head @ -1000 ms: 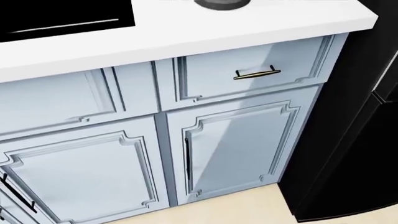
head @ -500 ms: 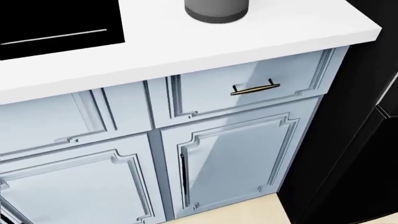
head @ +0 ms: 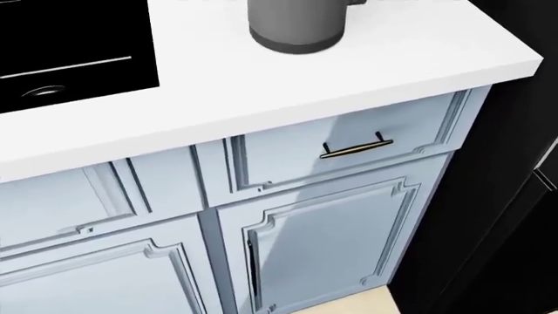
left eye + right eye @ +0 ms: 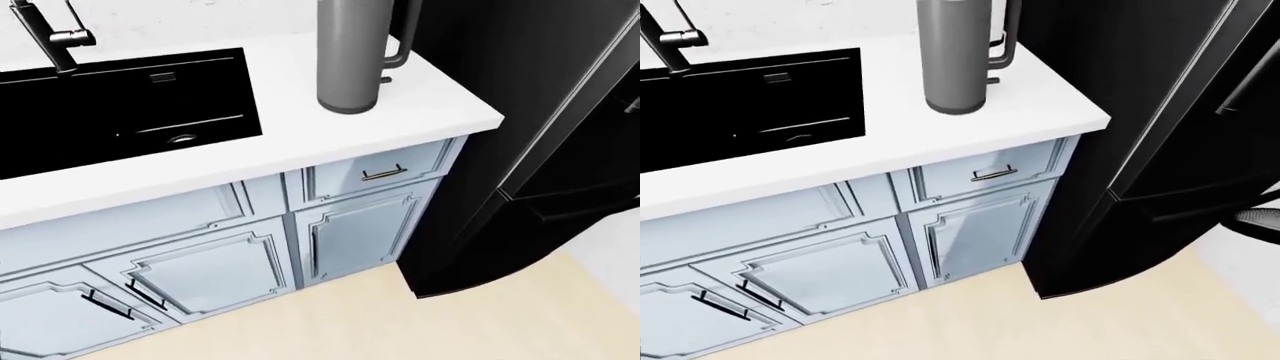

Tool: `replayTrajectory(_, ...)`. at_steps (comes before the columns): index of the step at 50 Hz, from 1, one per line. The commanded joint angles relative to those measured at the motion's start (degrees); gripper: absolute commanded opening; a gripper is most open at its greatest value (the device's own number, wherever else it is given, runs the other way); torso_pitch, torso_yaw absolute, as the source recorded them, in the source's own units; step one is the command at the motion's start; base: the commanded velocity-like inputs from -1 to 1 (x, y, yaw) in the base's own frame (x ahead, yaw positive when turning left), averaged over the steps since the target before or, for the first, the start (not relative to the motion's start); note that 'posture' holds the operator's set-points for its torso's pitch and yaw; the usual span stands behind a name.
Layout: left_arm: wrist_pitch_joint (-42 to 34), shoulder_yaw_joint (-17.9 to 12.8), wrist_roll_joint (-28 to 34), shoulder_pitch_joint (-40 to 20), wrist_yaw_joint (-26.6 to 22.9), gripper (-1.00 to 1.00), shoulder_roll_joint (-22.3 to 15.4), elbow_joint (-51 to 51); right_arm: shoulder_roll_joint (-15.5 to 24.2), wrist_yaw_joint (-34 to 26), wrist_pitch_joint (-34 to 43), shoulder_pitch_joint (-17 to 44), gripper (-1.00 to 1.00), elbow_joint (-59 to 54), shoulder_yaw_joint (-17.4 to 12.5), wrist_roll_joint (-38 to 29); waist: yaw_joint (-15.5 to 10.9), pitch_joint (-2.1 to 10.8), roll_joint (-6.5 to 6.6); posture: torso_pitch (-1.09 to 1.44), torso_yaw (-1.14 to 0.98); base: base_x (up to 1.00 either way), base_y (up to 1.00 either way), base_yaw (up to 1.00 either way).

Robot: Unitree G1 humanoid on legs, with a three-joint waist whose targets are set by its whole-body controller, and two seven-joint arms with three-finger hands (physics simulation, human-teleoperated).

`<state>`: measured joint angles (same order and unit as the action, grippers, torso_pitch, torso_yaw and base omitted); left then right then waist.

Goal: Close the lid of the electric kettle.

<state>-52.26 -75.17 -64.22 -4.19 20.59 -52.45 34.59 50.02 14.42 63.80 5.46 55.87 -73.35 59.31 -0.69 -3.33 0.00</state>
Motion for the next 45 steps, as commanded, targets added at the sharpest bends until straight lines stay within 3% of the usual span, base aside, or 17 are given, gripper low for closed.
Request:
replayTrajectory(1,1.4,-0.3,-0.2,-0.4,-0.3,1.0,-1.3,0.8,0.8,0.2,-1.4,0.2,1.0,-0.1,-0.3,-0.8,0.0,0.14,0.23,0.0,0.0,0.11,0.0,0.0)
replayTrajectory(4,1.4,-0.2,-0.3,-0.5,-0.1,1.0,-1.3,0.9,0.8,0.3,-1.2,0.3,1.0,0.0,-0.4,-0.6,-0.1,0.95,-3.4,0.0,0.0,0.1,0.0,0.0)
replayTrajectory(5,1.4,0.0,-0.2,-0.5,-0.1,1.0,-1.2,0.9,0.8,0.3,-1.3,0.2,1.0,0.0,-0.3,-0.8,0.0,0.65,-2.33,0.0,0.0,0.09,0.0,0.0)
replayTrajectory(7,1.4,0.1,-0.3,-0.5,0.0,1.0,-1.2,1.1,0.5,-0.1,-1.5,0.1,1.0,0.1,-0.1,-1.2,0.5,0.09,-2.5,0.0,0.0,0.1,0.0,0.0)
replayTrajectory(13,1.7,0.5,0.0,-0.7,-0.1,1.0,-1.1,1.1,0.0,-0.5,-1.8,0.1,1.0,0.1,0.5,-2.1,0.9,-0.23,0.04,0.0,0.0,0.1,0.0,0.0)
replayTrajectory(15,1.7,0.6,0.1,-0.7,-0.1,1.0,-1.0,1.1,-0.1,-0.7,-1.9,0.2,1.0,0.1,0.7,-2.4,1.1,-0.12,1.68,0.0,0.0,0.1,0.0,0.0)
replayTrajectory(17,1.7,0.6,0.0,-0.7,-0.1,1.0,-1.1,1.1,-0.3,-1.1,-1.9,0.2,1.0,0.1,0.5,-2.7,1.5,1.16,3.84,0.0,0.0,0.1,0.0,0.0)
replayTrajectory(18,1.7,0.6,0.1,-0.7,-0.2,1.0,-1.0,1.1,-0.2,-1.1,-1.7,0.3,1.0,0.0,0.4,-2.6,0.7,0.52,2.69,0.0,0.0,0.11,0.0,0.0)
replayTrajectory(20,1.6,0.4,0.0,-0.7,-0.2,1.0,-1.2,1.0,0.0,-1.0,-1.5,0.5,1.0,0.0,0.2,-2.4,0.5,0.0,3.21,0.0,0.0,0.11,0.0,0.0)
replayTrajectory(25,1.4,0.0,-0.1,-0.6,-0.3,1.0,-1.2,0.9,-0.2,-1.1,-1.5,0.5,1.0,0.2,0.4,-2.7,0.2,0.28,1.13,0.0,0.0,0.1,0.0,0.0)
replayTrajectory(30,1.2,-0.4,-0.4,-0.5,-0.2,1.0,-1.5,0.9,-0.3,-1.2,-1.6,0.6,1.0,0.1,0.5,-2.8,-0.4,1.42,-2.92,0.0,0.0,0.1,0.0,0.0)
replayTrajectory(31,1.2,-0.4,-0.4,-0.5,-0.2,1.0,-1.4,0.9,-0.3,-1.2,-1.7,0.6,1.0,0.1,0.6,-2.9,0.4,0.46,-1.73,0.0,0.0,0.1,0.0,0.0)
replayTrajectory(32,1.2,-0.4,-0.4,-0.5,-0.2,1.0,-1.4,0.9,-0.2,-1.1,-1.5,0.6,1.0,0.2,0.5,-2.7,0.4,0.19,-2.4,0.0,0.0,0.1,0.0,0.0)
replayTrajectory(39,1.4,-0.2,-0.2,-0.4,-0.2,1.0,-1.3,0.8,-0.3,-1.1,-1.7,0.5,1.0,0.1,0.6,-2.8,0.9,-0.22,0.32,0.0,0.0,0.09,0.0,0.0)
replayTrajectory(42,1.6,-0.1,0.0,-0.4,-0.4,1.0,-1.2,0.8,-0.1,-1.0,-1.3,0.7,1.0,0.1,0.4,-2.4,1.2,0.64,4.02,0.0,0.0,0.1,0.0,0.0)
replayTrajectory(43,1.6,-0.2,-0.1,-0.5,-0.3,1.0,-1.3,0.7,-0.3,-1.0,-1.4,0.6,1.0,0.2,0.4,-2.5,1.1,0.63,3.17,0.0,0.0,0.09,0.0,0.0)
replayTrajectory(45,1.5,-0.2,0.0,-0.4,-0.4,1.0,-1.2,0.8,-0.2,-1.0,-1.4,0.6,1.0,0.3,0.5,-2.5,0.6,0.07,3.38,0.0,0.0,0.1,0.0,0.0)
